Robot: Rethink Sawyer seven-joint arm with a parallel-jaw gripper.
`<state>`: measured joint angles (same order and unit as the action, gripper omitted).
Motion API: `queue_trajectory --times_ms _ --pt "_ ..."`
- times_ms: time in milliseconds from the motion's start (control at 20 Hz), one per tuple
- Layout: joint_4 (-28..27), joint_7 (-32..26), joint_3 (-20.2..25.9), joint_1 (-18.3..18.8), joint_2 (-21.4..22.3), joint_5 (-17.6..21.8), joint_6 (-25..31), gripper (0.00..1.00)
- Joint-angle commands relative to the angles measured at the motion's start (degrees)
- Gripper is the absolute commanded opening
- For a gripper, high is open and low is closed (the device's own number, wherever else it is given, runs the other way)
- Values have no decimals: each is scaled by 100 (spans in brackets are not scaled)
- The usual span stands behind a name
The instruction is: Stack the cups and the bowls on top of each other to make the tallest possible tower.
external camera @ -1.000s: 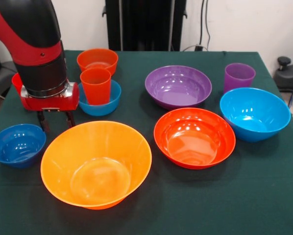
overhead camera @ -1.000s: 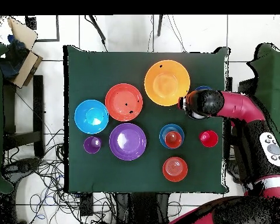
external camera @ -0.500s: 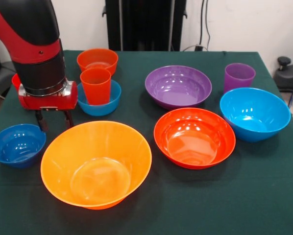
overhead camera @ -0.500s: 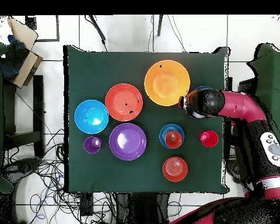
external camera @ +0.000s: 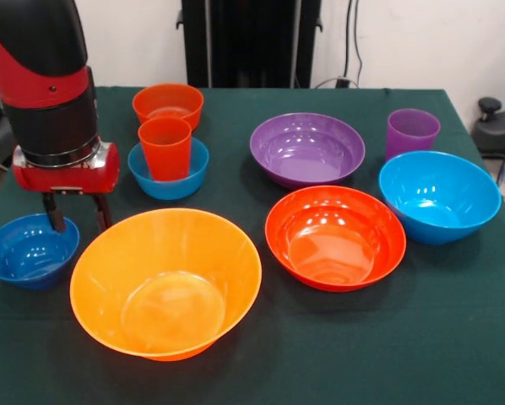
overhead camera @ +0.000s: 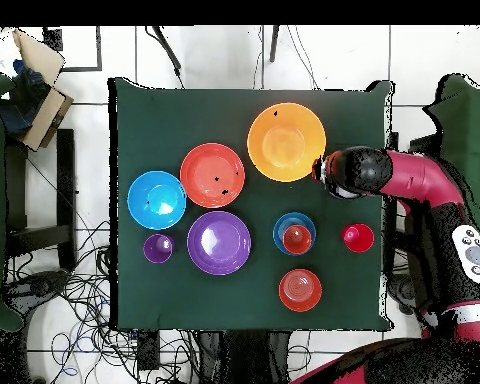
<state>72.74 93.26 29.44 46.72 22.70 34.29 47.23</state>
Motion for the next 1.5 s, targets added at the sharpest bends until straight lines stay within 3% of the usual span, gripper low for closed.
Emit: queue_trajectory --times_ms 50,350,900,1500 --pt "-434 -1551 250 -103 -444 258 342 100" --pt "-387 -1621 310 -13 -522 284 143 100" --pt "173 -831 -31 -48 -407 437 -364 100" --pt "245 -314 -458 -250 -238 802 -1035 100"
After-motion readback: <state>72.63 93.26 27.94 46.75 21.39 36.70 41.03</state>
